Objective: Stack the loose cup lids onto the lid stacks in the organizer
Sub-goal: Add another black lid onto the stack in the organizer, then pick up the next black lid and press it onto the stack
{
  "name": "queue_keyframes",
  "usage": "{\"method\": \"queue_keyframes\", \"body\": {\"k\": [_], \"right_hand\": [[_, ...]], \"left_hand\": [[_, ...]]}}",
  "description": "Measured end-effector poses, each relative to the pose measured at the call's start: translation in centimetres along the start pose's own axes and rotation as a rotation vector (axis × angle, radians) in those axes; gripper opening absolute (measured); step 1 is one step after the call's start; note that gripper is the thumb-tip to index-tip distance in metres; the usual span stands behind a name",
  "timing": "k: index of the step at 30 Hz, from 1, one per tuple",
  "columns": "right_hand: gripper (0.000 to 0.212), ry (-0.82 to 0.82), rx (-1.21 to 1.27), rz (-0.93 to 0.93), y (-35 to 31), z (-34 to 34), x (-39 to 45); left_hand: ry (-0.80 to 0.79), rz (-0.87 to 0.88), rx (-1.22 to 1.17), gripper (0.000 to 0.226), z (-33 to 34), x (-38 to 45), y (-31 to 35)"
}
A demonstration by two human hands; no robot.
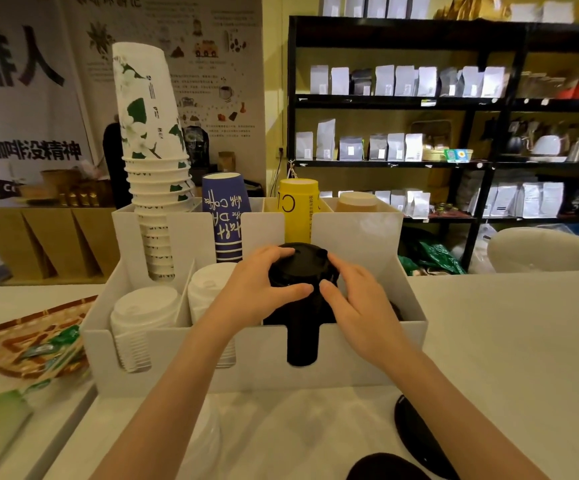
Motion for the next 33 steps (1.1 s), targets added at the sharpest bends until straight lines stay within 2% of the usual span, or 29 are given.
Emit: {"method": "queue_keyframes", "body": {"k": [3, 8, 11, 15, 20, 26, 33], "right_hand": [[0.052, -0.045, -0.062, -0.027, -0.2, 0.2, -0.2], [0.056, -0.13, 0.1, 0.025, -0.8, -1.7, -0.9], [0.061, -0.091, 0.08, 0.042, -0.6, -3.6, -2.6], [0.055, -0.078, 0.011, 0.042, 0.4, -6.6, -6.5], [0.041, -0.147, -0.153, 0.198, 3.8, -9.2, -12.1], [0.042, -0.257, -0.149, 0.39, 6.3, -9.9, -15.3], [0.046, -0.266, -0.132, 0.418, 5.9, -9.2, -15.8]], "left_hand": [[-0.006, -0.007, 0.022, 0.062, 0.2, -0.1, 0.1], [0.0, -0.023, 0.127, 0.064, 0.6, -0.5, 0.3], [0.065, 0.012, 0.25, 0.057, 0.8, -0.7, 0.6], [0.205, 0.111, 0.441, 0.045, 1.6, -1.3, 1.4], [0.247, 0.242, 0.268, 0.044, 3.9, -3.7, 4.0], [-0.003, 0.342, 0.116, 0.045, 8.1, -6.4, 6.1], [-0.443, 0.106, 0.228, 0.062, 13.1, -8.1, 5.0]]}}
Point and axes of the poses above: each hand's wrist, its own x-axis towards the middle knuckle, its own z-axis out of the palm, y = z × x, the point moved 2 cm from there along x, towards the middle knuckle, and after that the axes turned 12 degrees about -z, right-handed, at the moved point
